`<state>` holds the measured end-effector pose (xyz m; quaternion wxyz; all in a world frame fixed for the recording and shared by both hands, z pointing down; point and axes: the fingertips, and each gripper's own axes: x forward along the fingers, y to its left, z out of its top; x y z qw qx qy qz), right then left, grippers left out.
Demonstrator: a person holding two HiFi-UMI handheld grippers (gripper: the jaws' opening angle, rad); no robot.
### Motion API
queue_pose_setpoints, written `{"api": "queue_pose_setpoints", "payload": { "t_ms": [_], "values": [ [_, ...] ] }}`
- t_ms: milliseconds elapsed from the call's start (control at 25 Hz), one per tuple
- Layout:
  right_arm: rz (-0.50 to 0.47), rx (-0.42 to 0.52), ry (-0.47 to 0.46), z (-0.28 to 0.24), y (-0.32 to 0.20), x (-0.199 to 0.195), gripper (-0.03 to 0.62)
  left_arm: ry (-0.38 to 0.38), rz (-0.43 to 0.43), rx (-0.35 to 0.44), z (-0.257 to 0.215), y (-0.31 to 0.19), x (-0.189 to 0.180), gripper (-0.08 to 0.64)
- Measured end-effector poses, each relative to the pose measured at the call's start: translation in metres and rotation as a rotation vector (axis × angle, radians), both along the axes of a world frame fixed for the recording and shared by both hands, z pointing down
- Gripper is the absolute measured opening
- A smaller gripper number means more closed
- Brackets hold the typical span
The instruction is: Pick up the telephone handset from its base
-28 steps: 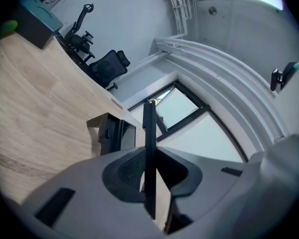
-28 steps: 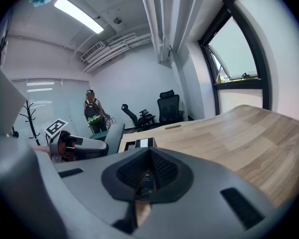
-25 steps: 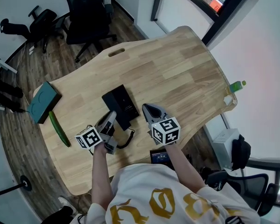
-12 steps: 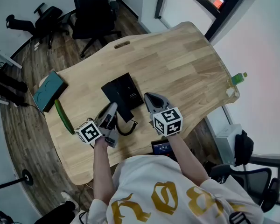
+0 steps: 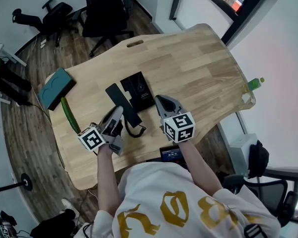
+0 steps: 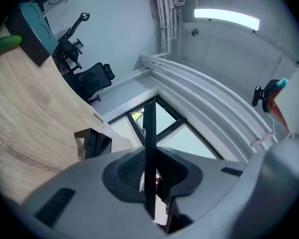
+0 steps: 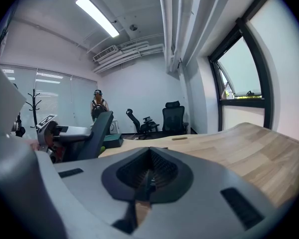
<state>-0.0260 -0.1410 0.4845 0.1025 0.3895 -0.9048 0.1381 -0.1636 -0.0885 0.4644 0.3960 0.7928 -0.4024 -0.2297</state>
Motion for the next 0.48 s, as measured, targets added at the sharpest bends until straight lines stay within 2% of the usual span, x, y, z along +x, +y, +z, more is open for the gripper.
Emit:
{"api": "queue_pose_setpoints", "payload": {
  "t_ms": [200, 480],
  "values": [
    [-0.013, 0.013, 0.004, -0.003, 0.006, 0.000, 0.005, 0.024, -0.017, -0.018, 0.006, 0.008, -0.004, 0.071],
    [-0.011, 0.030, 0.016, -0.004, 0.007, 0.005, 0.005, 0.012, 0.002, 0.036, -0.008, 0.008, 0.003, 0.071]
  ]
}}
